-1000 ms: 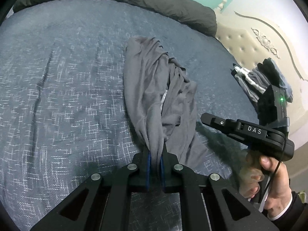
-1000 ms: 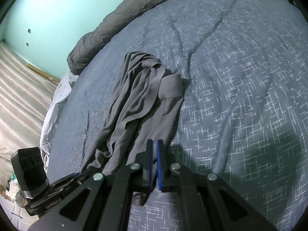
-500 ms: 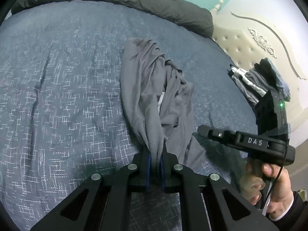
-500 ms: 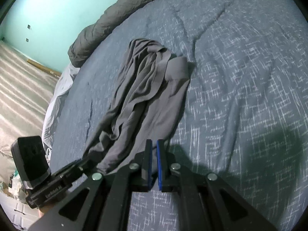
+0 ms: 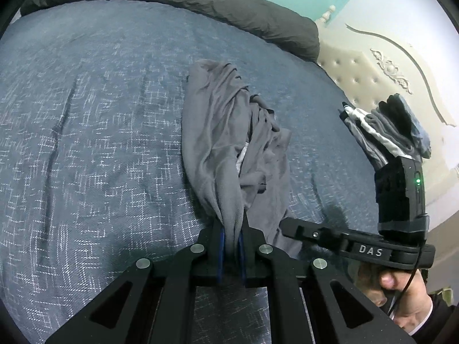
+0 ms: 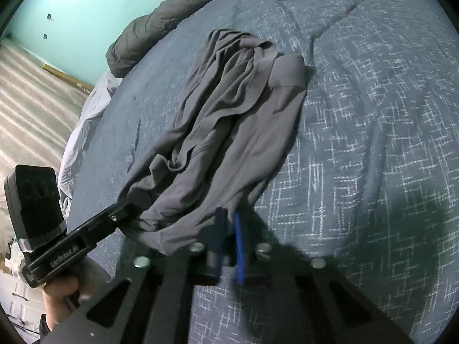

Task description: Fold clothes

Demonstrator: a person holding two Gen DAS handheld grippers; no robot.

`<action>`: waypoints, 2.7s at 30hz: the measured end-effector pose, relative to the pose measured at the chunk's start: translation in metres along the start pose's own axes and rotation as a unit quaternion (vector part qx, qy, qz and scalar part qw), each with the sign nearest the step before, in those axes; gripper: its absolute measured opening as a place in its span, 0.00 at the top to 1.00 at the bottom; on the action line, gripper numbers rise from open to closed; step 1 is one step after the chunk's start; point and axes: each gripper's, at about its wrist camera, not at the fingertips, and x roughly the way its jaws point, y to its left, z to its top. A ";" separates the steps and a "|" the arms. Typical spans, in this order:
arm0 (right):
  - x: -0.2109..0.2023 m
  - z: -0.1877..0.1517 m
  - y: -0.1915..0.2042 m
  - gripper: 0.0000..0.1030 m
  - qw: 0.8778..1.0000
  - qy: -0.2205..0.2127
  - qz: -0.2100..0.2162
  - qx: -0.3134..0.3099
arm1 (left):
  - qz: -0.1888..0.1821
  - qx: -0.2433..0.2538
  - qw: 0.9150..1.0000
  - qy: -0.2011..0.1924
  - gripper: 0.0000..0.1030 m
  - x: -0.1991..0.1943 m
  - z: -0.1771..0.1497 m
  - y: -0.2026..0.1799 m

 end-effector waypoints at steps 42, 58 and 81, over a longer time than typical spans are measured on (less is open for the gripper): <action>-0.056 0.028 -0.044 0.98 0.993 -0.104 -0.025 0.054 | 0.009 -0.001 0.999 -0.032 0.89 -0.014 0.044 0.017; -0.052 0.035 -0.065 0.98 0.994 -0.089 0.003 0.069 | 0.098 0.104 0.988 0.065 0.77 0.119 0.183 -0.038; -0.058 0.040 -0.063 0.98 0.993 -0.099 0.010 0.064 | 0.125 0.116 0.985 0.013 0.94 0.060 0.179 -0.027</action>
